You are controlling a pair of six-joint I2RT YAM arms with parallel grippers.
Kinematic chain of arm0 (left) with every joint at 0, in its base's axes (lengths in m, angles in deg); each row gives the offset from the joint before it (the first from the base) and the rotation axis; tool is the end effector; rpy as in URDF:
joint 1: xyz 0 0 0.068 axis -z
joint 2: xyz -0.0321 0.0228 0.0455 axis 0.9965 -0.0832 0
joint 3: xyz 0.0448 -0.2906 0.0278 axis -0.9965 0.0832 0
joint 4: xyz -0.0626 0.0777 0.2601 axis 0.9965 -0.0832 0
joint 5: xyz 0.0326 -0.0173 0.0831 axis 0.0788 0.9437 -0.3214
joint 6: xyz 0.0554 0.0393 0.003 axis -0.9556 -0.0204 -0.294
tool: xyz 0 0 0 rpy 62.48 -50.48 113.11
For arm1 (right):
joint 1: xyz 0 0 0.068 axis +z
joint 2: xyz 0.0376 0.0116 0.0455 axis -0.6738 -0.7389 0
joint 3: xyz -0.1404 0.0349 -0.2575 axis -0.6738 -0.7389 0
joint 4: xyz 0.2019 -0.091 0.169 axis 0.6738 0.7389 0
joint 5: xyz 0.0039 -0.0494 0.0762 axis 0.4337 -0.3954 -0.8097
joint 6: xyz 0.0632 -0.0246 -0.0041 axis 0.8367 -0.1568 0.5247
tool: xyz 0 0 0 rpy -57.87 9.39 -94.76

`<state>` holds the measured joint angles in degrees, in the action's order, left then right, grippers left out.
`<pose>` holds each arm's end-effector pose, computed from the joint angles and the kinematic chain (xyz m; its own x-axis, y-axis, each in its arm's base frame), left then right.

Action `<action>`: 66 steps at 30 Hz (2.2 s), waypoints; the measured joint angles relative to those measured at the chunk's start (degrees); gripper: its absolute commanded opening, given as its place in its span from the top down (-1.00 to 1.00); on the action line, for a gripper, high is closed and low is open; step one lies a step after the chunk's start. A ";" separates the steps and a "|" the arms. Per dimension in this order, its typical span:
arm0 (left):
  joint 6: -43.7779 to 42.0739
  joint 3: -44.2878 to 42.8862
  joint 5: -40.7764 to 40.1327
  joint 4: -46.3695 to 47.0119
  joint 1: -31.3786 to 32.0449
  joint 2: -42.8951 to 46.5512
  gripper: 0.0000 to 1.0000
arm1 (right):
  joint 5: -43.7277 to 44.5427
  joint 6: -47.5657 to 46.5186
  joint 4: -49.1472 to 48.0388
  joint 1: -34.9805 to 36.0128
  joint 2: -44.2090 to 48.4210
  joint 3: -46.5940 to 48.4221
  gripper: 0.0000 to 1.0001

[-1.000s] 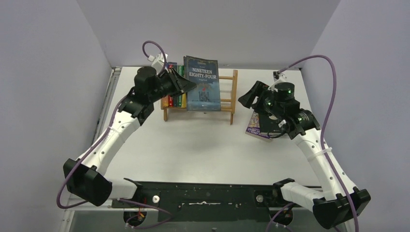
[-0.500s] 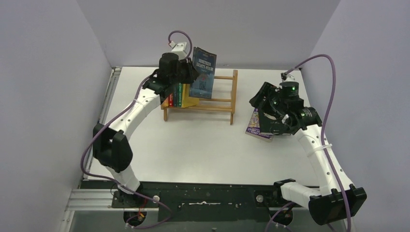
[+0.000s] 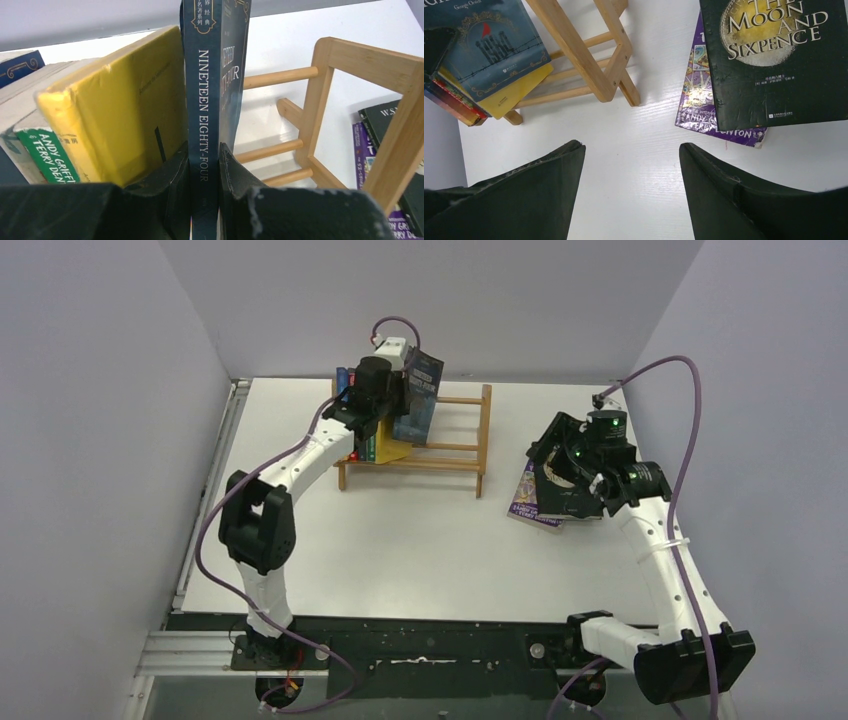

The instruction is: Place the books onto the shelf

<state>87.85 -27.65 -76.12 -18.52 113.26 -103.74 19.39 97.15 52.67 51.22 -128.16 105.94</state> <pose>0.4456 -0.2328 0.3260 -0.4407 -0.0462 -0.8965 0.3093 0.9297 -0.1999 0.2505 0.0460 0.3689 -0.6486 0.4918 -0.5810 0.1656 0.8361 0.5229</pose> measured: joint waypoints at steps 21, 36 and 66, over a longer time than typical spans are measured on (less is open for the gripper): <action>0.15 16.11 -8.90 11.26 1.70 6.01 0.84 | -2.45 0.48 0.50 -0.66 -0.37 -1.14 -0.42; 0.87 18.97 -15.02 13.55 4.11 8.07 0.32 | -3.74 0.52 0.48 -0.70 -0.35 -2.71 -0.42; 17.97 11.37 -12.55 -11.08 2.43 12.96 -0.23 | -0.81 -2.21 0.83 -4.33 -3.58 -1.27 -0.45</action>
<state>105.82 -16.29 -88.66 -29.60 115.69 -90.78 18.58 94.94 53.51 46.89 -131.74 104.67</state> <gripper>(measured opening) 0.582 0.714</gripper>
